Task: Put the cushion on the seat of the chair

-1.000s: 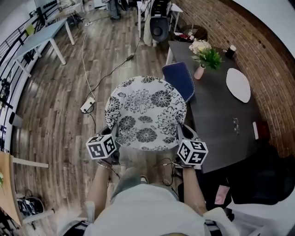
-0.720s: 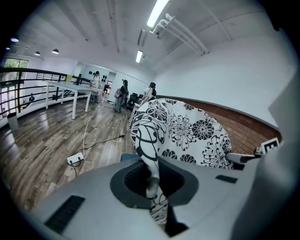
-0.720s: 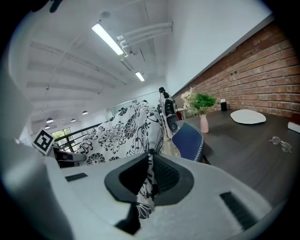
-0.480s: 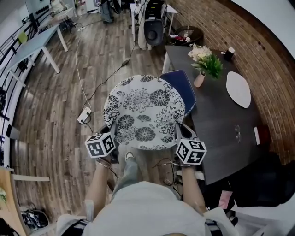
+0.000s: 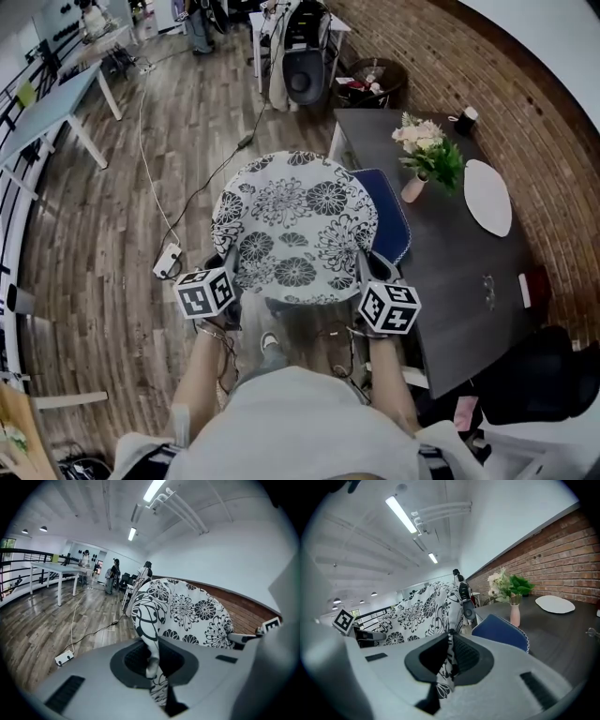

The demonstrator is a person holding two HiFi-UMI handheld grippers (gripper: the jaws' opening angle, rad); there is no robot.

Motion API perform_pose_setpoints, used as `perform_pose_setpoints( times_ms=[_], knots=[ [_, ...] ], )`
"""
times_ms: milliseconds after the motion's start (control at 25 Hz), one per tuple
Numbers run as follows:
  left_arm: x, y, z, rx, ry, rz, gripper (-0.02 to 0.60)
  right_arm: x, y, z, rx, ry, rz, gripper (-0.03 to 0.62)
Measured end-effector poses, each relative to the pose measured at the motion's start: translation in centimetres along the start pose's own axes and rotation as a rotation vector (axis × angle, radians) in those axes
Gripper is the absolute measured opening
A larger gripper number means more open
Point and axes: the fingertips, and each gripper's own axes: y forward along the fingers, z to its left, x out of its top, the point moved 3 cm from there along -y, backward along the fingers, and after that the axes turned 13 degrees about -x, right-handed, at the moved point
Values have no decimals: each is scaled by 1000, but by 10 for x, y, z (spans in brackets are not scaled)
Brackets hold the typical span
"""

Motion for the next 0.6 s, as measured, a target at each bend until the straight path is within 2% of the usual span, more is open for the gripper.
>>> perform_pose_setpoints(
  times_ms=[160, 600],
  knots=[
    [12, 6, 16, 3, -8, -5, 17, 9, 11, 11, -6, -16, -2, 28],
    [1, 30, 38, -25, -28, 8, 17, -2, 30, 11, -46, -38, 12, 29]
  ],
)
